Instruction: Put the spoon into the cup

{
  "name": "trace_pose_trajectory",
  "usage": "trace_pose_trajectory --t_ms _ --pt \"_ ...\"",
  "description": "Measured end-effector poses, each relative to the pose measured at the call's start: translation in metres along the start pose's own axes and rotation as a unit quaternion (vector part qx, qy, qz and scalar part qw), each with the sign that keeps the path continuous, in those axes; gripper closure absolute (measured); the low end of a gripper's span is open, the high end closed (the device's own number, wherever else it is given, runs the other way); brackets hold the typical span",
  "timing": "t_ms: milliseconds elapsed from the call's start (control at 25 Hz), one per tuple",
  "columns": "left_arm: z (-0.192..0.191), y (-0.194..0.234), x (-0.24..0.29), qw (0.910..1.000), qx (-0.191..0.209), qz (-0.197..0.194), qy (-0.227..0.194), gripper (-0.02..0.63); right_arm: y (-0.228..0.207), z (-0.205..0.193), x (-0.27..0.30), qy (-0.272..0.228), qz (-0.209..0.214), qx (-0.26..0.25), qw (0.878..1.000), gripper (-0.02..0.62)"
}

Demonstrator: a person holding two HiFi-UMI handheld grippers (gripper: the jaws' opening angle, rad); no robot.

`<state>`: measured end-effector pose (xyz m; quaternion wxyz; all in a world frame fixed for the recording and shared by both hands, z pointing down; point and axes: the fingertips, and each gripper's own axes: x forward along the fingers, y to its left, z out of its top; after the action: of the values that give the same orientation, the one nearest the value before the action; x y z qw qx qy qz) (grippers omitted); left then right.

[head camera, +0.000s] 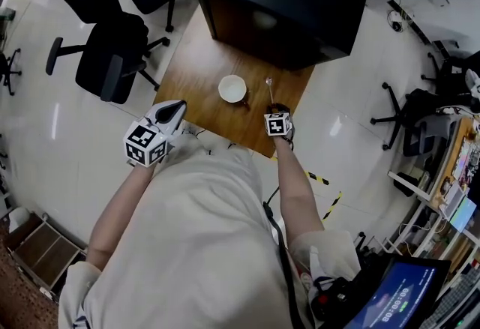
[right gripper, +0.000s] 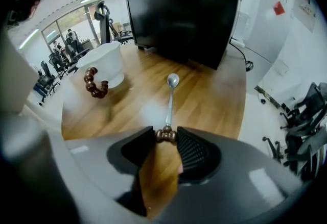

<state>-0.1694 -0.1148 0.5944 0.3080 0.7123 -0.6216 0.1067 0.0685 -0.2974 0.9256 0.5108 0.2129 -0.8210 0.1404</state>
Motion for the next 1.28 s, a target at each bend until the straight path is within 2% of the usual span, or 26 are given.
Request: trace_pose_trajectory --t_ms 320,440,640,840,1080,1280 --pt "-0.004 0.001 -0.007 0.9997 -0.01 0.02 -0.005 0.606 -0.001 0.005 -0.004 -0.015 -0.004 0.009 1.0 0.468" --pt "-0.005 0.003 -0.007 0.9996 -0.016 0.024 -0.01 0.606 0.0 0.006 -0.01 -0.02 -0.002 0.028 0.999 0.468" --pt "-0.004 -0.001 0.001 0.9998 -0.014 0.014 -0.01 0.606 0.005 0.016 -0.022 -0.037 0.007 0.025 0.999 0.469" --pt "0.002 -0.003 0.006 0.9998 -0.008 0.006 -0.018 0.606 0.012 0.041 -0.051 -0.077 0.013 0.035 0.996 0.469" --pt "0.001 -0.006 0.01 0.9999 -0.005 -0.006 -0.014 0.606 0.043 0.087 -0.092 -0.132 0.052 0.029 0.99 0.471" --pt "0.002 -0.005 0.012 0.9998 -0.004 -0.006 -0.018 0.606 0.081 0.101 -0.102 -0.133 0.087 -0.01 0.987 0.471"
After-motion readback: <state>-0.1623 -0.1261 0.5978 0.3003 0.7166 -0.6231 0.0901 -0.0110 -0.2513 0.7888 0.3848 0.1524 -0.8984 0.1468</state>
